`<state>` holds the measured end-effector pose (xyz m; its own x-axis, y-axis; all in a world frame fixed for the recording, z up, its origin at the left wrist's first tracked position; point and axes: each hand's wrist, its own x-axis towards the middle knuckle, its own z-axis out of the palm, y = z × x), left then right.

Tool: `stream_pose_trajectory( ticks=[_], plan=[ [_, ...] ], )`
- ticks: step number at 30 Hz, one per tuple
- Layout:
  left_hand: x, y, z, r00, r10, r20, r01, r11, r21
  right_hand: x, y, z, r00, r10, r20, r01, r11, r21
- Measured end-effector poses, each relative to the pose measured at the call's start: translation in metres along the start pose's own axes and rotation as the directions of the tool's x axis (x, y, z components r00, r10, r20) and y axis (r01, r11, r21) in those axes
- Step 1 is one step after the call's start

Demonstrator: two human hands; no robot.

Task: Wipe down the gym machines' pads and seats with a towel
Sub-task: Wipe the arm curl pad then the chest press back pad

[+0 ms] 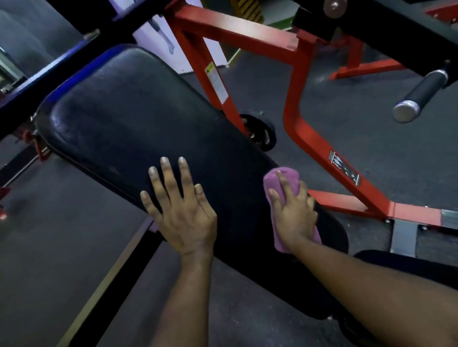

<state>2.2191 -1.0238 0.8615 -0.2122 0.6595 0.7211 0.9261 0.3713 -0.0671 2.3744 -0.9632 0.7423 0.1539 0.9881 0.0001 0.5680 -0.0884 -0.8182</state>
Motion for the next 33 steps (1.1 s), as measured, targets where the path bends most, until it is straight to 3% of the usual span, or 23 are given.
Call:
stream_pose_trajectory(
  ticks=[4,6,8,10,12,18,21,23,27,30,33],
  plan=[
    [-0.001,-0.001,0.001,1.000,0.028,0.006,-0.029,1.000,0.010,0.007,-0.015,-0.015,0.989,0.129,-0.068,-0.106,0.956,0.272],
    [-0.001,-0.001,0.001,0.999,0.038,-0.003,-0.038,0.999,0.003,0.018,-0.055,-0.022,0.987,0.066,-0.144,-0.003,0.916,0.400],
    [0.000,-0.002,0.000,0.999,0.046,-0.018,-0.046,0.999,-0.010,0.021,-0.106,-0.027,0.980,-0.111,-0.167,0.178,0.864,0.471],
    [0.000,-0.002,0.000,0.997,0.061,-0.037,-0.062,0.998,-0.011,0.018,-0.139,-0.024,0.905,-0.401,-0.143,0.425,0.871,0.246],
    [0.000,-0.002,0.001,0.995,0.081,-0.051,-0.081,0.997,-0.001,0.023,-0.137,-0.017,0.841,-0.536,-0.072,0.539,0.842,0.032],
    [-0.001,-0.004,0.005,0.986,0.153,-0.058,-0.153,0.988,0.012,0.043,-0.058,-0.005,0.956,-0.281,-0.085,0.281,0.960,-0.009],
    [-0.004,-0.003,0.007,0.966,0.252,-0.048,-0.249,0.967,0.061,0.037,0.010,0.004,0.997,-0.055,-0.045,0.053,0.998,-0.037],
    [-0.005,-0.002,0.007,0.953,0.298,-0.049,-0.294,0.952,0.081,0.028,0.062,0.007,0.992,0.123,0.005,-0.123,0.992,0.008],
    [-0.006,-0.001,0.009,0.950,0.308,-0.055,-0.302,0.949,0.093,0.021,0.091,-0.004,0.971,0.240,-0.004,-0.238,0.964,0.123],
    [-0.005,-0.001,0.008,0.951,0.304,-0.057,-0.297,0.949,0.104,0.032,0.034,-0.012,0.964,0.230,-0.136,-0.182,0.938,0.296],
    [-0.006,-0.001,0.008,0.952,0.301,-0.049,-0.295,0.950,0.102,0.036,-0.027,-0.017,0.993,-0.101,-0.060,0.116,0.929,0.352]
  ],
)
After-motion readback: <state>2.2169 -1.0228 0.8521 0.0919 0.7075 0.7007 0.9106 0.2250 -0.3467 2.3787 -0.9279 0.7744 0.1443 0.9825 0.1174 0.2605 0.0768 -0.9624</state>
